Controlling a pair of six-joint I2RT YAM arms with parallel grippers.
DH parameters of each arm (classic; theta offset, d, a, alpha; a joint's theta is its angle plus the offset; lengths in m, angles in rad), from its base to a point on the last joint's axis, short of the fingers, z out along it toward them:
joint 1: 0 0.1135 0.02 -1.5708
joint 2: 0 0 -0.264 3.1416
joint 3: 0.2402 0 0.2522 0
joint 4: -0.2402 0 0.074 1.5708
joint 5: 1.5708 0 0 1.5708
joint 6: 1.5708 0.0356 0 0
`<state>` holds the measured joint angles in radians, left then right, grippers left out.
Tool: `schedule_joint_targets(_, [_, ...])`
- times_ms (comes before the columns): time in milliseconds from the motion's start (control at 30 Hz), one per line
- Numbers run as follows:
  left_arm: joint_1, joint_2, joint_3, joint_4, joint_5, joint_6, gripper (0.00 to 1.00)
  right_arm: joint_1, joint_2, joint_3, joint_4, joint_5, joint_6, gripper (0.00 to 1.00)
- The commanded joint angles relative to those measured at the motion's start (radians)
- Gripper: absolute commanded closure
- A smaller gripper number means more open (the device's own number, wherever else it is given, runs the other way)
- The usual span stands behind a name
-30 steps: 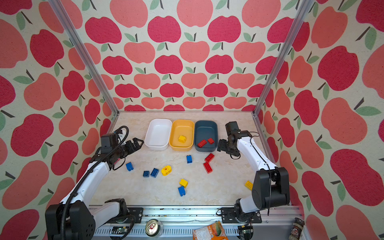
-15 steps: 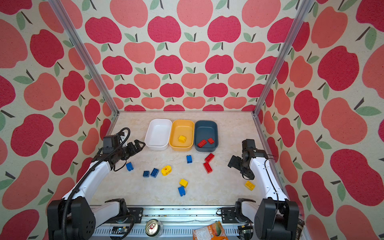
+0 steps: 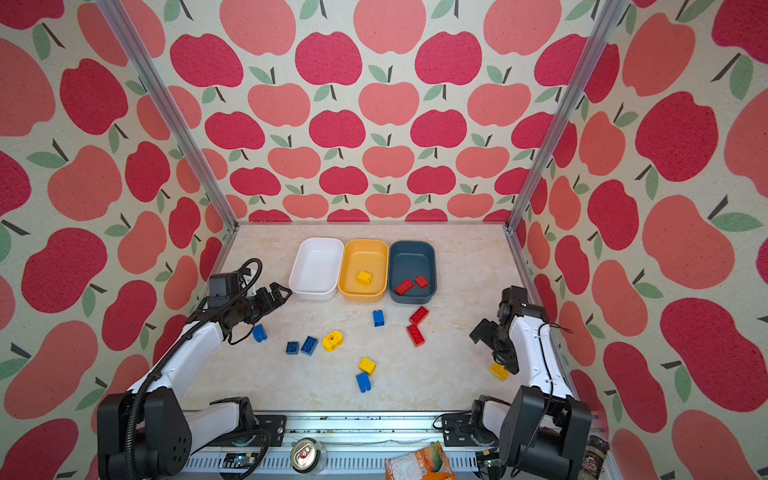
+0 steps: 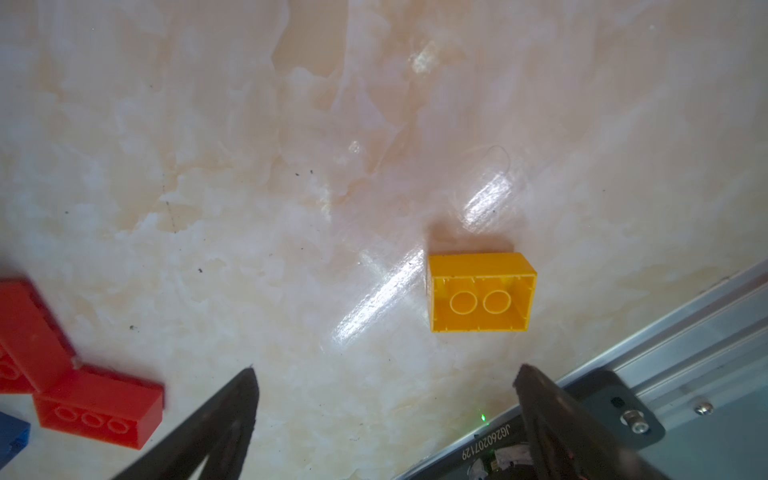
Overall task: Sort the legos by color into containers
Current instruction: 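Move the right gripper back toward the robot over the yellow two-stud brick, then lower the right gripper, grasp the yellow two-stud brick and lift it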
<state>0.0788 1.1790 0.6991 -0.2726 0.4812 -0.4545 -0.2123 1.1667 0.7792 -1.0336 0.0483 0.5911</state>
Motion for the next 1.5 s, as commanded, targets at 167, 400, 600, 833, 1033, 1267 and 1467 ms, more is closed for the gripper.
schedule_joint_targets(167, [0.006, 0.02, -0.02, -0.002, -0.007, 0.011, 0.02, -0.133, -0.041, -0.082, -0.018, 0.019, 0.068, 0.01])
schedule_joint_targets(400, [0.012, 0.021, -0.019, -0.007, -0.001, 0.009, 0.02, -0.137, 0.011, -0.083, -0.018, 0.045, 0.08, 0.01])
schedule_joint_targets(600, [0.012, 0.0, -0.03, -0.013, -0.02, 0.007, 0.02, -0.144, 0.029, -0.086, 0.008, 0.061, 0.092, 0.01])
schedule_joint_targets(833, [0.014, 0.008, -0.026, -0.015, -0.026, 0.011, 0.02, -0.144, 0.047, -0.117, 0.065, 0.066, 0.102, 0.02])
schedule_joint_targets(1033, [0.019, 0.006, -0.032, -0.013, -0.033, 0.01, 0.02, -0.144, 0.067, -0.14, 0.109, 0.084, 0.102, 0.04])
schedule_joint_targets(1267, [0.028, 0.005, -0.033, -0.013, -0.041, 0.01, 0.02, -0.141, 0.062, -0.186, 0.175, 0.067, 0.103, 0.09])
schedule_joint_targets(1467, [0.029, 0.007, -0.036, -0.008, -0.044, 0.009, 0.02, -0.13, 0.021, -0.205, 0.208, 0.05, 0.083, 0.17])
